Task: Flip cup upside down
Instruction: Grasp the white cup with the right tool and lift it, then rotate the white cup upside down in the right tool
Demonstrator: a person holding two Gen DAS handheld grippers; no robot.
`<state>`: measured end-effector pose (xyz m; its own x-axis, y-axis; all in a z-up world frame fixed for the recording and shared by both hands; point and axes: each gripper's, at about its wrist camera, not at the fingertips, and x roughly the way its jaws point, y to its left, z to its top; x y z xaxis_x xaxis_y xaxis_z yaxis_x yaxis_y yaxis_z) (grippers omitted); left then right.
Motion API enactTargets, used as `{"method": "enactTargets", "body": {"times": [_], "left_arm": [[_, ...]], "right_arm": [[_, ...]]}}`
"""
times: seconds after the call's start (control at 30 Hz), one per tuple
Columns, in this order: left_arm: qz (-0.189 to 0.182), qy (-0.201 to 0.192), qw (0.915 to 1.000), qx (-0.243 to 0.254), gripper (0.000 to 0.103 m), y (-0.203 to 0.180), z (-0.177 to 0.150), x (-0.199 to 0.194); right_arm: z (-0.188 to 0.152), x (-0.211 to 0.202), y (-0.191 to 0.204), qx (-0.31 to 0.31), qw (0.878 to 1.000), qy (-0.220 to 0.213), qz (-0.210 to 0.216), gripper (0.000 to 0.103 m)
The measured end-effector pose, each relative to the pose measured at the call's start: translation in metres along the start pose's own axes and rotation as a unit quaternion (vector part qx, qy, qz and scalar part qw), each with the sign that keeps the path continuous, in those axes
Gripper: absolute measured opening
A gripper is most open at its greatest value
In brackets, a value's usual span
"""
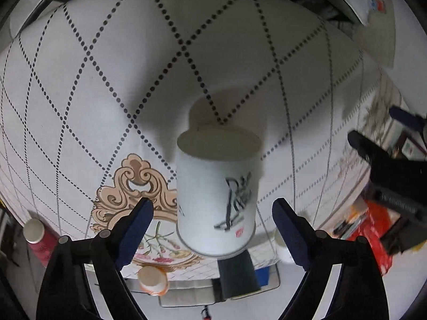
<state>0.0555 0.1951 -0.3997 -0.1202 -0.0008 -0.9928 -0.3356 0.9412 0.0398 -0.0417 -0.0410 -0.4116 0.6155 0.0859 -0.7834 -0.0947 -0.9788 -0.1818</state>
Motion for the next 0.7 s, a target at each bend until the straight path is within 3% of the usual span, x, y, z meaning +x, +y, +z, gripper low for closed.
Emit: {"method": "enactTargets", "body": {"times": [0.2,0.43,0.7], "left_arm": [[0.0,0.003,1.0,-0.005,0.098,0.003,0.001,0.005],[0.005,0.004,1.0,-0.005,0.098,-0.003,0.003,0.0],[0.015,-0.005,0.9998,0.007,0.098,-0.012,0.007,-0.013]], "right_arm": [[-0.001,0.012,0.006,-0.019,1.0,-0.007,-0.009,0.067],[-0.008,0.016,0.0,0.012,1.0,-0.016,-0.002,0.065],[-0.021,0.022,-0.039,0.123,0.992,0.007,0.019,0.064]]}}
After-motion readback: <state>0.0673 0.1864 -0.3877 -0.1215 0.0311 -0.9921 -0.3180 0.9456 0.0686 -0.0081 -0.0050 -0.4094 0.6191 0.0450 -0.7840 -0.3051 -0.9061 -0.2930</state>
